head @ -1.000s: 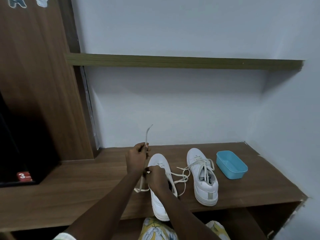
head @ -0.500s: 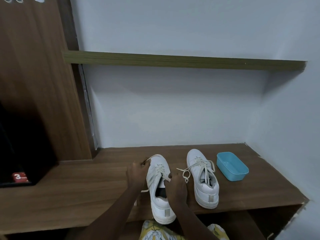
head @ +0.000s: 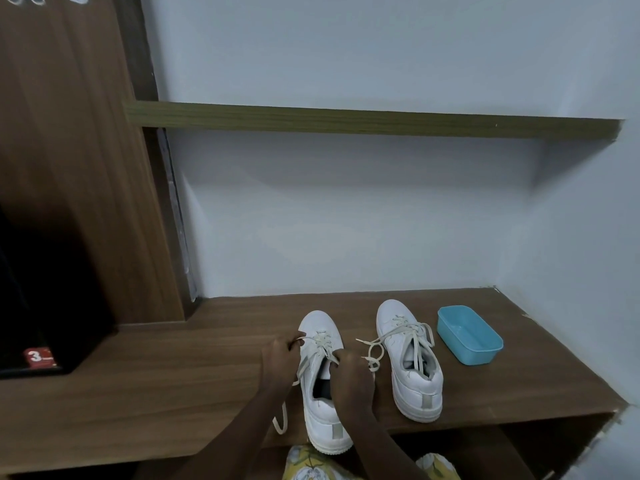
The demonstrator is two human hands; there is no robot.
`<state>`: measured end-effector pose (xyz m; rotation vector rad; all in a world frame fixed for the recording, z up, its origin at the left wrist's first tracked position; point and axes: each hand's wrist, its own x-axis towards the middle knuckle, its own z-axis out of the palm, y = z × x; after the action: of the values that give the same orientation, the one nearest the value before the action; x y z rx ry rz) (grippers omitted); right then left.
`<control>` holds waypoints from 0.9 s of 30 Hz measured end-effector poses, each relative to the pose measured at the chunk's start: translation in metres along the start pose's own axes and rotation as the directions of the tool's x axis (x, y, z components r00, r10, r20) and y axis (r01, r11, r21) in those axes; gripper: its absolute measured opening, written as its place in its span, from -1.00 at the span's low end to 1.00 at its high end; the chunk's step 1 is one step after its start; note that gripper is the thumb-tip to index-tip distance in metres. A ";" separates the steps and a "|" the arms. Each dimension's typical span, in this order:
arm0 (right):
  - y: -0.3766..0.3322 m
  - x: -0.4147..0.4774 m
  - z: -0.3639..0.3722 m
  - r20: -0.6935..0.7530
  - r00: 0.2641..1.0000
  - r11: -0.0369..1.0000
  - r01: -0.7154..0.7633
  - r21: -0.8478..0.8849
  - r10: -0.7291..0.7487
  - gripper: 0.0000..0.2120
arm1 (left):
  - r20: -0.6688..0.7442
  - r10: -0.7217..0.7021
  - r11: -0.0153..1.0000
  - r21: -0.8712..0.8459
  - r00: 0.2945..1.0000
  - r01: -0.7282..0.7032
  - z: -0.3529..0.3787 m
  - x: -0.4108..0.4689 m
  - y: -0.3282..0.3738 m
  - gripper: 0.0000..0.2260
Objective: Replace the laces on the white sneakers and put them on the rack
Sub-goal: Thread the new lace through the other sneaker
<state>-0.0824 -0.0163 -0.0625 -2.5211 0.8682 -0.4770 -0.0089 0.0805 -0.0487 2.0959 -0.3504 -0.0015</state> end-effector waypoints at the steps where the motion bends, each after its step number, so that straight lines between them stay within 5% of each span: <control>1: 0.000 0.000 0.000 -0.006 1.000 1.000 -0.005 0.002 0.005 -0.72 | 0.007 0.009 1.000 0.007 1.000 -0.009 0.001 -0.001 0.001 -0.71; 19: 0.000 -0.003 -0.008 0.024 0.984 0.966 -0.176 0.188 0.175 -0.76 | 0.199 0.115 0.926 0.333 0.973 -0.177 0.002 -0.003 -0.003 -0.84; 27: 0.000 -0.003 -0.013 0.080 0.967 0.938 -0.252 0.236 0.240 -0.73 | 0.211 0.145 0.918 0.335 0.966 -0.211 0.016 -0.005 0.011 -0.80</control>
<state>-0.0901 -0.0178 -0.0517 -2.1556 1.0224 -0.4095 -0.0183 0.0629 -0.0483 2.4205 -0.6985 -0.0238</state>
